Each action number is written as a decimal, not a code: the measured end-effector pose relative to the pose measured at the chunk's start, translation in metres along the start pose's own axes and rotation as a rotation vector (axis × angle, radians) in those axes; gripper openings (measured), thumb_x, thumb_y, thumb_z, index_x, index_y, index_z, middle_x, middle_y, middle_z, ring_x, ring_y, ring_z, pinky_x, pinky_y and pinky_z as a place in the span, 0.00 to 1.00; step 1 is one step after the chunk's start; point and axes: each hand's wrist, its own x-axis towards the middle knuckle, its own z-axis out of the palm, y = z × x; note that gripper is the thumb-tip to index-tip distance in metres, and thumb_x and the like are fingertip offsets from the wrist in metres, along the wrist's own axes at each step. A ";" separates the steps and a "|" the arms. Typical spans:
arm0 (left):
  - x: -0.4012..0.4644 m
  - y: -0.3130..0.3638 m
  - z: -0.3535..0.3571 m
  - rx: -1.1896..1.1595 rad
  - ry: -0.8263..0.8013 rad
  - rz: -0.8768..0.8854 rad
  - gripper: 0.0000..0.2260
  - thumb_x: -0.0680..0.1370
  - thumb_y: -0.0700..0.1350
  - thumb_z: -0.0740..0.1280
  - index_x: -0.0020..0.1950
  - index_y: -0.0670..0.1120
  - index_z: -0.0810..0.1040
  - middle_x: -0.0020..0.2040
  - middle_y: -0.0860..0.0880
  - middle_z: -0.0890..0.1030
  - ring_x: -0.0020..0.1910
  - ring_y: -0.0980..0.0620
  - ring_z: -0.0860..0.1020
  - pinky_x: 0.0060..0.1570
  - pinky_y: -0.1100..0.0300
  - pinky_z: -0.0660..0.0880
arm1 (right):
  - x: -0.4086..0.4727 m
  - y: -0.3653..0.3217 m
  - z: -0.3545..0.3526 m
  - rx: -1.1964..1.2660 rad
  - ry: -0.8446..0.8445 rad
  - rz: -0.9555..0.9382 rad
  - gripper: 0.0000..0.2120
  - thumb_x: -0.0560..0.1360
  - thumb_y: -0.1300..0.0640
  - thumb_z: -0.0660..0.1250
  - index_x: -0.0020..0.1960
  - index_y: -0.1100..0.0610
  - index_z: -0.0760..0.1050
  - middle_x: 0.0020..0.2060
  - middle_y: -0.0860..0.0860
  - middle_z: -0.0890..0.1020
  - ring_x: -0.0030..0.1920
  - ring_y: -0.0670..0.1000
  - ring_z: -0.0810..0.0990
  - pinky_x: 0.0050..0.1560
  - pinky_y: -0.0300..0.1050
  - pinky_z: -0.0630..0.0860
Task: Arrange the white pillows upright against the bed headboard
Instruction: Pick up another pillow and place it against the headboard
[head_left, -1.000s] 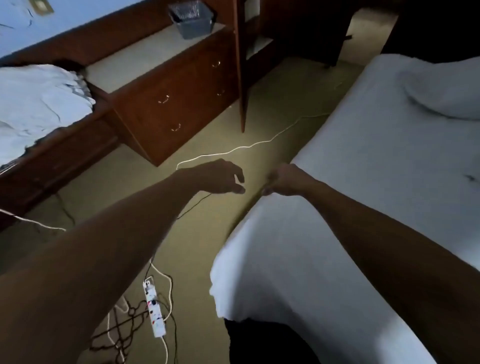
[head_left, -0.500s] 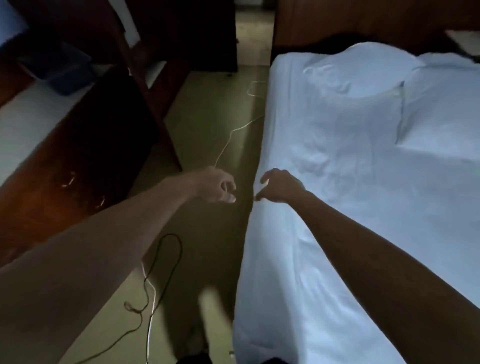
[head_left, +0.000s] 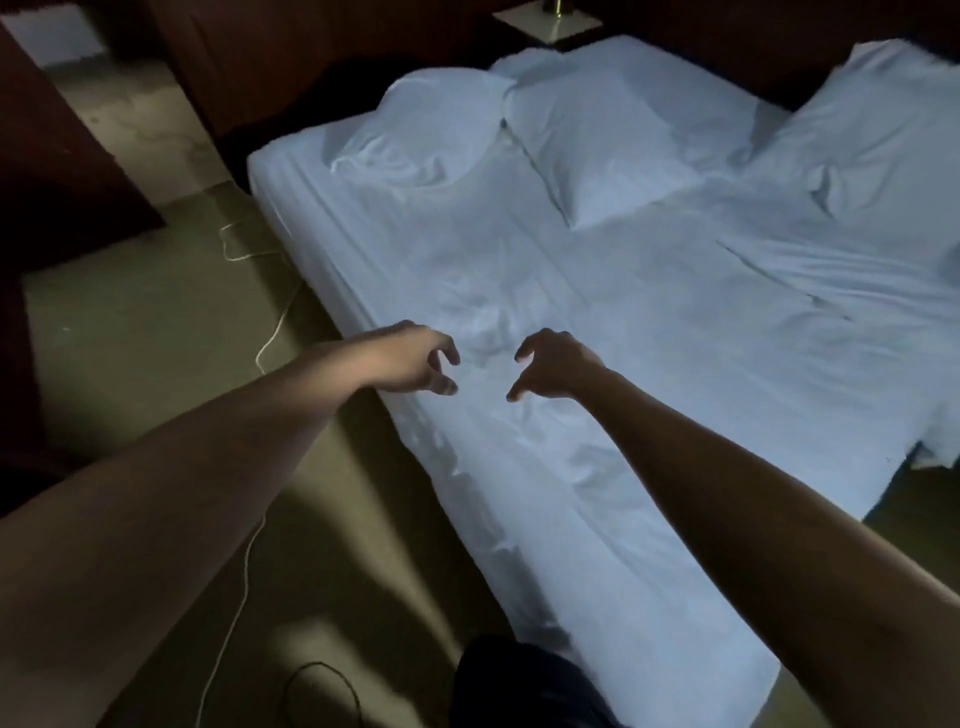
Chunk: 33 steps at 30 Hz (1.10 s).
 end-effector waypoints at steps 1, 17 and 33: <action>0.013 -0.005 -0.009 0.015 -0.018 0.023 0.22 0.74 0.59 0.74 0.65 0.54 0.78 0.53 0.56 0.82 0.52 0.53 0.81 0.55 0.53 0.79 | 0.009 0.000 -0.003 0.003 0.014 0.031 0.31 0.63 0.44 0.81 0.64 0.46 0.77 0.67 0.49 0.74 0.66 0.53 0.75 0.63 0.52 0.76; 0.199 -0.171 -0.233 0.060 -0.060 0.141 0.19 0.75 0.59 0.73 0.65 0.56 0.78 0.55 0.57 0.81 0.53 0.54 0.81 0.55 0.55 0.78 | 0.255 -0.138 -0.092 0.074 0.097 0.155 0.33 0.61 0.42 0.81 0.64 0.45 0.77 0.67 0.50 0.75 0.68 0.54 0.73 0.64 0.54 0.73; 0.358 -0.438 -0.482 0.170 -0.161 0.336 0.20 0.74 0.59 0.74 0.64 0.57 0.77 0.55 0.58 0.81 0.53 0.55 0.81 0.55 0.53 0.78 | 0.511 -0.392 -0.125 0.228 0.207 0.314 0.31 0.62 0.45 0.82 0.63 0.48 0.79 0.60 0.50 0.81 0.65 0.53 0.76 0.64 0.54 0.76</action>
